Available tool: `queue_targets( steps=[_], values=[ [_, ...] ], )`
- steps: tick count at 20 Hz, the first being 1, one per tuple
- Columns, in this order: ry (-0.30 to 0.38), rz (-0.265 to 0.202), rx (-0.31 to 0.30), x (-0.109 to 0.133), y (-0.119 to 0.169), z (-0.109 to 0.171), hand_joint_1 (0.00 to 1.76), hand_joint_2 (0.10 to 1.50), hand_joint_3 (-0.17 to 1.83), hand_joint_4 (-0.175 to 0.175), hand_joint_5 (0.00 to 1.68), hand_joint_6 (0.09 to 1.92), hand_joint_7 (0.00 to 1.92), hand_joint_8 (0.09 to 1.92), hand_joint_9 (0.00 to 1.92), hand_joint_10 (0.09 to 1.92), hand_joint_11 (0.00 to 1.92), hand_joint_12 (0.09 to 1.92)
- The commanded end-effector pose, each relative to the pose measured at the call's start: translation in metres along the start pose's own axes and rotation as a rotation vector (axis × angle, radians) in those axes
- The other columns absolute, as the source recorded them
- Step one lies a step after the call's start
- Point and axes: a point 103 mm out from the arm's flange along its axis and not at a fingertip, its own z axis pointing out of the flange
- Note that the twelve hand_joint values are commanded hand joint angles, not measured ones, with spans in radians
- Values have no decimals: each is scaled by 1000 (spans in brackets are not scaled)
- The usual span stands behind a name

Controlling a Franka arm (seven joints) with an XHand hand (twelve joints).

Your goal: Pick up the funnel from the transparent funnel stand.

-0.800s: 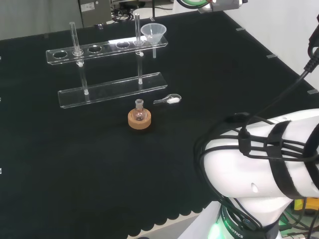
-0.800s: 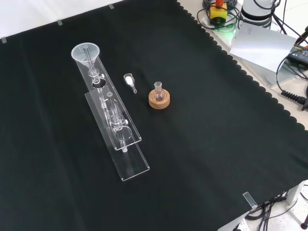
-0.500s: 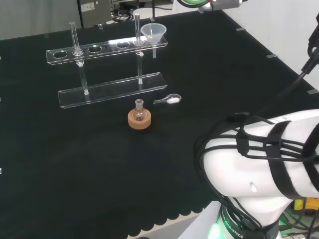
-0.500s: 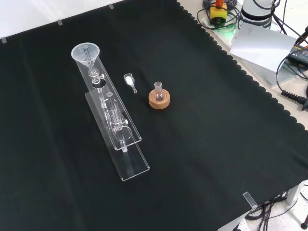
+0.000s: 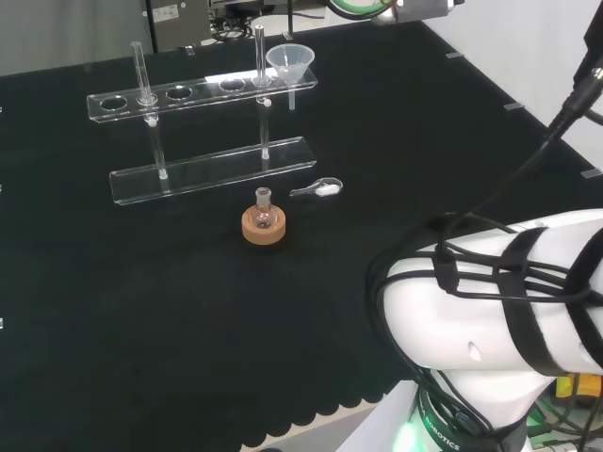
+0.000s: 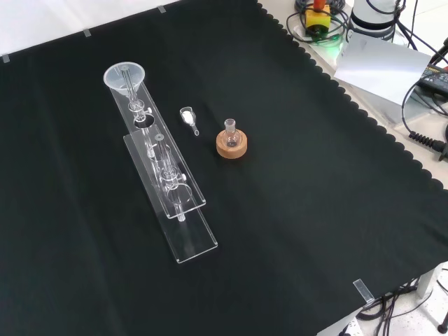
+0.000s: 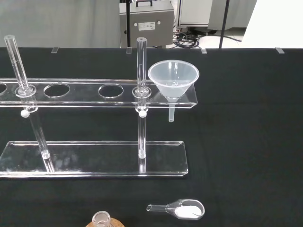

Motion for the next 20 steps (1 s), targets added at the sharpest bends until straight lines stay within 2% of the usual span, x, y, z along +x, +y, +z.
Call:
queue_targets(
  steps=[1,8,11,16,20],
  values=[
    [7,37,17,-8,19,16,0,1195,354,19,204,87,0,453,179,567,29,1370],
    [32,50,38,-23,68,43,0,1194,352,18,204,87,1,454,177,573,28,1372],
    [48,51,66,-36,98,55,0,1194,350,18,204,87,3,456,177,576,28,1373],
    [35,37,97,-53,146,69,0,1182,342,17,197,87,7,459,174,582,21,1375],
    [16,15,113,-56,176,77,0,1170,328,16,192,87,8,462,168,597,8,1391]
  ],
)
